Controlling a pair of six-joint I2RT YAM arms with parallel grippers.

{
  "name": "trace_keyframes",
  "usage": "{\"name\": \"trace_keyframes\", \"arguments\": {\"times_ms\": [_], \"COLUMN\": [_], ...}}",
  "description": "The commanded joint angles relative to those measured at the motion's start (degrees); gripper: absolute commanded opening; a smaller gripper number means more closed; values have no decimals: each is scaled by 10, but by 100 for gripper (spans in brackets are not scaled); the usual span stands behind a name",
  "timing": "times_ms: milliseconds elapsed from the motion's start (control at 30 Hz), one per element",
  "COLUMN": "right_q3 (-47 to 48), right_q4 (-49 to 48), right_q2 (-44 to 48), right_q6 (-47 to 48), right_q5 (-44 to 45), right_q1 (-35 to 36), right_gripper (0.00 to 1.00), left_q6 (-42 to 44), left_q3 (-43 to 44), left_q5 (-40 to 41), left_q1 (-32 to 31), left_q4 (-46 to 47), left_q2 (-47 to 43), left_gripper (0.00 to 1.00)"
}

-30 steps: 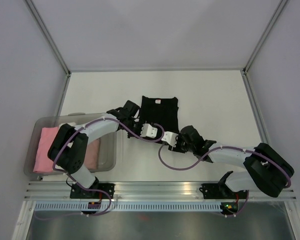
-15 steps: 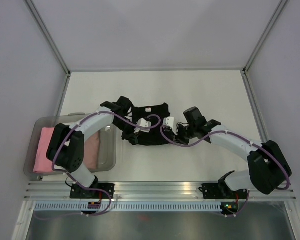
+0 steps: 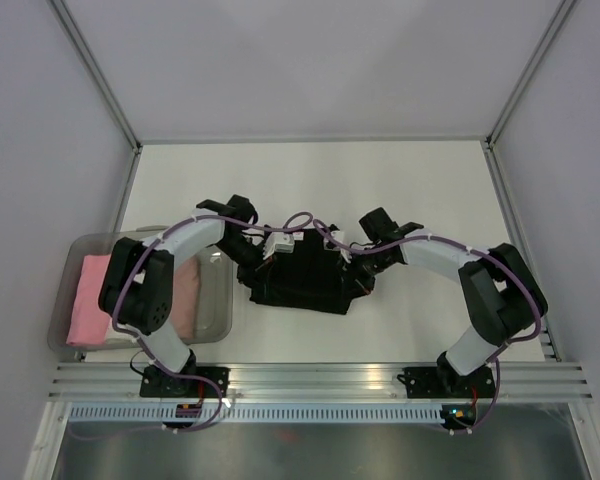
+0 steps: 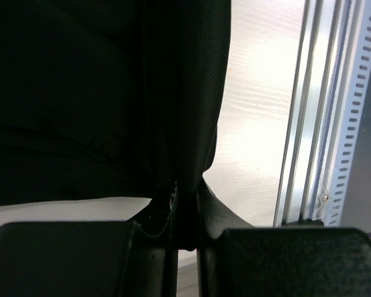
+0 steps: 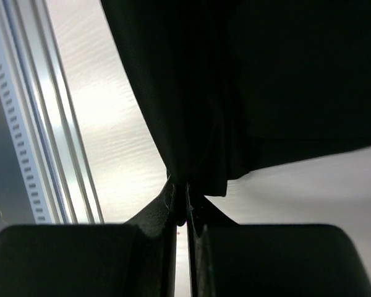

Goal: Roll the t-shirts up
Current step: Roll the tshirt

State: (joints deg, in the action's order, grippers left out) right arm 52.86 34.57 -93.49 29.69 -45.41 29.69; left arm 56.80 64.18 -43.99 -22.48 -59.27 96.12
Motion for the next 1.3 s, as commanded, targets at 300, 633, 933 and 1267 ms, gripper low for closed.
{"name": "trace_keyframes", "arguments": {"times_ms": [300,633,933,1267], "right_q3": [-9,-134,-152,-118], "right_q4": [-195,-382,-456,-442], "right_q2": [-35,108,43,-20], "right_q6": [-225,-331,-407,-392], "right_q5": [21,15,51,26], "right_q1": [-81,-93,-85,-47], "right_gripper": [31,50,67,19], "left_q6": [-109,-113,-103,-97], "left_q3": [64,71,66,64], "left_q5": [31,24,20,22], "left_q1": [23,38,44,47], "left_q4": [44,45,48,49], "left_q2": [89,103,87,82], "left_gripper": [17,17,17,17]}}
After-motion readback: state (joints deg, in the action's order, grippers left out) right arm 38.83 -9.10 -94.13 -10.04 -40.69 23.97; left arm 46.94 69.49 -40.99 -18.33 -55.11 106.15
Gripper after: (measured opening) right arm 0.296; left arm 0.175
